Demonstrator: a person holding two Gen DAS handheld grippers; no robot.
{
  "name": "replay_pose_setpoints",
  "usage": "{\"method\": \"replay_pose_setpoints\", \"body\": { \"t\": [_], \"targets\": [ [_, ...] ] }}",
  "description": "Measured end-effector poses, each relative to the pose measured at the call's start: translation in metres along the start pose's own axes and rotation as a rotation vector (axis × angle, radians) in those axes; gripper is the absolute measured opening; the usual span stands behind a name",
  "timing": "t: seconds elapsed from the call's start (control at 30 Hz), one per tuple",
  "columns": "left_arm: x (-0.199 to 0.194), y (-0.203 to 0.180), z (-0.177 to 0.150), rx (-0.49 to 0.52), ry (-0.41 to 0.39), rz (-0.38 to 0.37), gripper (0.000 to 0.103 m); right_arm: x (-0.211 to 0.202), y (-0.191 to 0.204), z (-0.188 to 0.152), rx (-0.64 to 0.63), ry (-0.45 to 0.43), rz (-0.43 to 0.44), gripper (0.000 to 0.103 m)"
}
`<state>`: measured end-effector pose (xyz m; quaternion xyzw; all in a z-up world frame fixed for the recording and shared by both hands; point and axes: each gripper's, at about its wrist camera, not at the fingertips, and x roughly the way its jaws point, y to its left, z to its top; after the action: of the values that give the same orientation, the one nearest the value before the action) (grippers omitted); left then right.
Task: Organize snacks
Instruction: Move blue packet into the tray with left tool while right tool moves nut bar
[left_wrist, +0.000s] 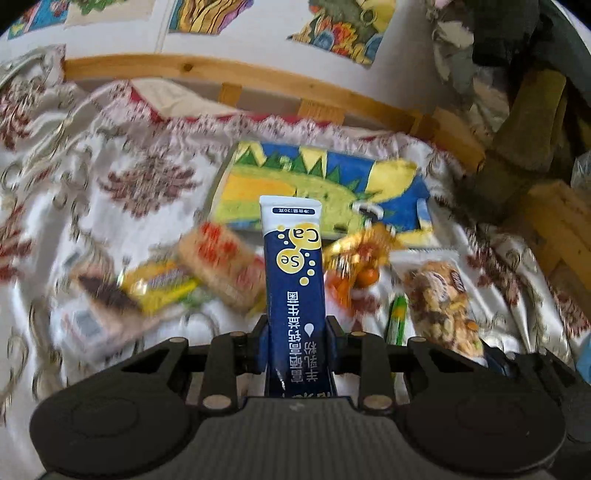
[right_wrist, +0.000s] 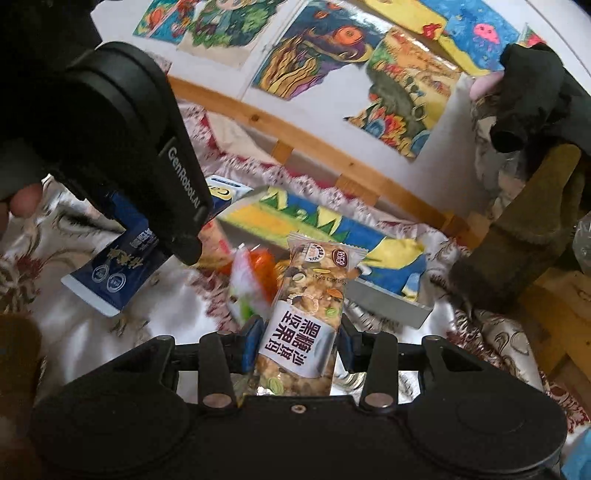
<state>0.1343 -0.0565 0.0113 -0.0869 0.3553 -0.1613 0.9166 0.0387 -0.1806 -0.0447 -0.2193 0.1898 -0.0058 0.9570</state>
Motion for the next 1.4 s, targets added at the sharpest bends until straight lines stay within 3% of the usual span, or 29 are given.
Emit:
{"method": "replay_pose_setpoints", "body": {
  "t": [0.17, 0.4, 0.57, 0.73, 0.93, 1.3, 1.33, 1.4],
  "targets": [
    [0.029, -0.002, 0.045, 0.001, -0.037, -0.027, 0.033, 0.027, -0.032, 0.019, 0.056, -0.023, -0.017, 0.044],
    [0.095, -0.008, 0.106, -0.013, -0.1, -0.147, 0.033, 0.104, -0.101, 0.061, 0.122, -0.033, -0.024, 0.044],
    [0.149, -0.015, 0.132, -0.051, -0.071, -0.136, 0.033, 0.165, -0.137, 0.075, 0.191, 0.025, 0.006, 0.044],
    [0.192, -0.014, 0.136, -0.114, 0.01, -0.111, 0.033, 0.212, -0.149, 0.076, 0.226, 0.099, 0.026, 0.044],
    [0.219, -0.016, 0.132, -0.116, 0.036, -0.045, 0.033, 0.253, -0.144, 0.067, 0.207, 0.183, 0.035, 0.044],
    [0.244, -0.024, 0.129, -0.107, 0.14, 0.023, 0.038, 0.269, -0.139, 0.051, 0.246, 0.245, 0.06, 0.044],
    [0.245, -0.026, 0.129, -0.099, 0.141, 0.027, 0.039, 0.271, -0.139, 0.05, 0.25, 0.254, 0.062, 0.045],
    [0.246, -0.028, 0.131, -0.089, 0.145, 0.034, 0.06, 0.273, -0.14, 0.049, 0.259, 0.267, 0.057, 0.045]
  ]
}}
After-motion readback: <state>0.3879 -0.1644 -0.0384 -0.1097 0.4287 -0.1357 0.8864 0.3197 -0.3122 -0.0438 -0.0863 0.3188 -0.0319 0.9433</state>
